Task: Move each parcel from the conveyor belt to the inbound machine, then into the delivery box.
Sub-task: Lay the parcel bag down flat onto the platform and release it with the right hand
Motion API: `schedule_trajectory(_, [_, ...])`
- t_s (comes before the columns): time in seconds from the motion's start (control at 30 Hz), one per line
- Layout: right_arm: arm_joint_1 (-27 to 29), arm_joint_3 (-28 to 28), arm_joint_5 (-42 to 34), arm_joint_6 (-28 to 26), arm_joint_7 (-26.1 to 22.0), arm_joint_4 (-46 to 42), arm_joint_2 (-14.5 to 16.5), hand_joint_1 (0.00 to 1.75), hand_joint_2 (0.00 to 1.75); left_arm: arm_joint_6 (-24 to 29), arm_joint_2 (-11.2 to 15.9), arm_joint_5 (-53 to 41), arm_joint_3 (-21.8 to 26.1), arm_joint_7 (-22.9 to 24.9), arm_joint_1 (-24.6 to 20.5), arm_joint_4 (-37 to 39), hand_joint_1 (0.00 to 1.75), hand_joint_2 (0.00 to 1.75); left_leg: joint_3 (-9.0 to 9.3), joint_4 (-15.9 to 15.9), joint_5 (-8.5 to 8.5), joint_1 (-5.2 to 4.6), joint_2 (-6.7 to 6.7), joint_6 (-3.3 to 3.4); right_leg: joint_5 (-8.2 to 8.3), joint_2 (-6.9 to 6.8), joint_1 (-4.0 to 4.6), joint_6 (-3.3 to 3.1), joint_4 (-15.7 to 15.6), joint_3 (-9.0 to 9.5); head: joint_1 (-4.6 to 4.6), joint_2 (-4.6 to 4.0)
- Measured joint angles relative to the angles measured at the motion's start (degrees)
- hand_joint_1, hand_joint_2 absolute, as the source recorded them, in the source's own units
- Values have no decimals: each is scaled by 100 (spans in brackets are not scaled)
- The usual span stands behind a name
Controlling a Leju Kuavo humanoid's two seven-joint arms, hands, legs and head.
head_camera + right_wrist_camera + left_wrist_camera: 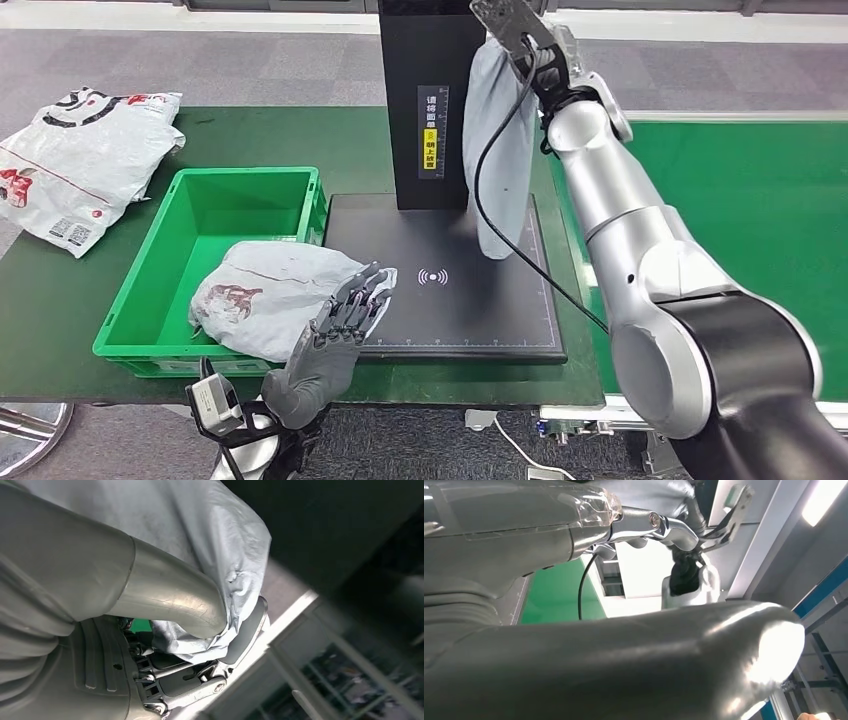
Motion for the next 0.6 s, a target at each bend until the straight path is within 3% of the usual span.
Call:
schedule_trajectory(0.37, [-148,209,19,64,-85,-11,207,175,175,-14,-21,-1,0,0,22,-26,0,0,-2,1,0,0,-4,1,1,-3,-3,1,-1,2,0,0])
schedule_trajectory(0.4, [-160,212,6,75,-80,-17,218,163,175,-16,-24,-2,0,0,26,-36,0,0,-2,2,0,0,-4,1,2,-3,-3,1,-1,2,0,0])
schedule_trajectory(0.5, [-217,213,-123,175,-38,-26,238,58,175,-20,-37,-13,0,0,28,-46,0,0,-2,1,0,-1,-1,0,2,0,-3,1,0,0,0,2])
schedule_trajectory(0.53, [-237,213,-181,225,-20,-26,247,35,175,-20,-40,-17,0,0,25,-45,0,0,-2,1,0,-1,2,0,2,2,-2,0,0,0,0,1])
schedule_trajectory(0.6, [-265,213,-267,308,3,-26,272,35,175,-20,-48,-23,0,0,19,-44,0,0,-1,1,0,-1,6,-1,2,5,0,0,0,-2,0,1])
